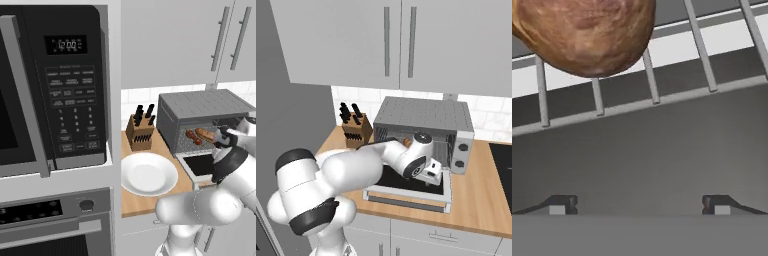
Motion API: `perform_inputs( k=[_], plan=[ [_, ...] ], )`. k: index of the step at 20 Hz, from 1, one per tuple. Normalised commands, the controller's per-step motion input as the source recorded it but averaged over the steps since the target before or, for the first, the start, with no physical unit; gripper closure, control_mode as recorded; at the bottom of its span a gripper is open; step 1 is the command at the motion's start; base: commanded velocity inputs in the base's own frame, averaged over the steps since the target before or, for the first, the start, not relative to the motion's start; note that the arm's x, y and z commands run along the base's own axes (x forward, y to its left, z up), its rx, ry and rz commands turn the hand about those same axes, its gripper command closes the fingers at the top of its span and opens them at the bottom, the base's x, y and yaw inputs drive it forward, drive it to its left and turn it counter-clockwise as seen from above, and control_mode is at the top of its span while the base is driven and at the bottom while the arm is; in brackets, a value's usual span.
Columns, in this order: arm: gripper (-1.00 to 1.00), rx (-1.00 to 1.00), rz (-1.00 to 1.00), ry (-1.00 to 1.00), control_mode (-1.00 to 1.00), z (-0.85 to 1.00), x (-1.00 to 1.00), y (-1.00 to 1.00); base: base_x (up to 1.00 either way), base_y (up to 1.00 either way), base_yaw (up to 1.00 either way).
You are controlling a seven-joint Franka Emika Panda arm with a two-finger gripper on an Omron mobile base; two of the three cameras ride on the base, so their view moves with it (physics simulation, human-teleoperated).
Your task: Pick up the kebab skewer and baguette bread, and place them inside the toaster oven. Close the toaster oven door and start by setting the timer.
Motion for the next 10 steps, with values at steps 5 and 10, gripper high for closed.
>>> perform_inputs(
  k=[5,10],
  plan=[
    [-1.0,0.0,-0.12,0.0,-1.0,-0.3,0.33,0.0,0.0,0.0,0.0],
    [-1.0,0.0,-0.14,-0.02,-1.0,-0.16,0.52,0.0,0.0,0.0,0.0]
  ],
)
